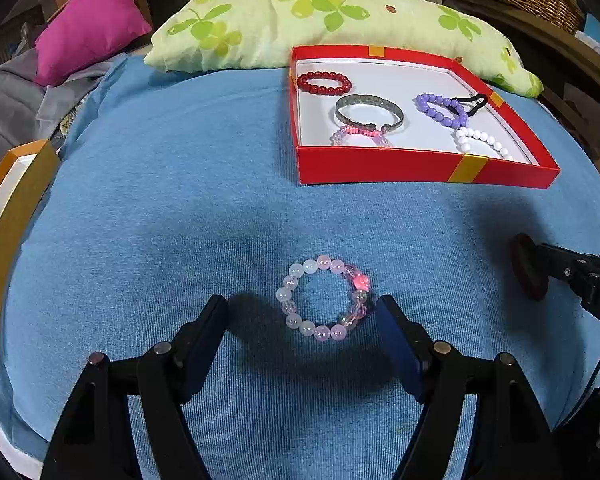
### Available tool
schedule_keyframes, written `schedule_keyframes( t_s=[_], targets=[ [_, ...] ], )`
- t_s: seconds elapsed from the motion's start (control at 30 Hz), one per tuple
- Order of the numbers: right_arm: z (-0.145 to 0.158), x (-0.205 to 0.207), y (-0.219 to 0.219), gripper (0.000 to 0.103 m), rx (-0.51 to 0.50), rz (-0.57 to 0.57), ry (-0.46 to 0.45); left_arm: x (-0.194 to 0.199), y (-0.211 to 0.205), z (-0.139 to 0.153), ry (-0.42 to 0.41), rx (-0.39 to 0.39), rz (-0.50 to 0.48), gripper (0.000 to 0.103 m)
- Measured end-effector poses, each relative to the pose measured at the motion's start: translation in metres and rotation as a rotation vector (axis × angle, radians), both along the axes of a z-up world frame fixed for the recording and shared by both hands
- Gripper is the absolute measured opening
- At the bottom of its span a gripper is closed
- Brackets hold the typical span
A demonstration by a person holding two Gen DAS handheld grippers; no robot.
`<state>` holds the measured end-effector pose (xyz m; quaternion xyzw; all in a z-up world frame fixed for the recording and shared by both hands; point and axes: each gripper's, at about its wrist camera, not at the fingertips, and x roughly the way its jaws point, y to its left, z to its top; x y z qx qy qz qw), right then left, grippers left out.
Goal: Organize jewelry
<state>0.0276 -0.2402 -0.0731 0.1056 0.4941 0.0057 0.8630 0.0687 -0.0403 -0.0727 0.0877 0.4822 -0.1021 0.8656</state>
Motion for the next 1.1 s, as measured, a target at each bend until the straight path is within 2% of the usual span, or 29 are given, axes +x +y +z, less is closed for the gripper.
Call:
schedule_keyframes(
  t_s=[0.2,0.77,0.97,1.1],
  targets=[
    [-0.0007,-0.0001,-0.0003,0.005,0.002,-0.002,-0.001,-0.0013,-0.0027,0.0022,-0.011,-0.003,-0.012,0.065],
    [-0.0013,0.0002,-0.0007,0.006,0.008,-0.007,0.0,-0.0041,-0.0034,0.002,-0.026,0.006,-0.014,0.053],
    [-0.0016,0.0002,-0.0014,0.006,0.009,-0.007,-0.001,-0.0049,-0.0045,0.0022,-0.036,0.008,-0.021,0.045],
    [-0.0011,-0.0001,-0.002,0.007,0.014,-0.009,-0.001,-0.0057,-0.0058,0.0029,-0.039,0.004,-0.024,0.035]
  ],
)
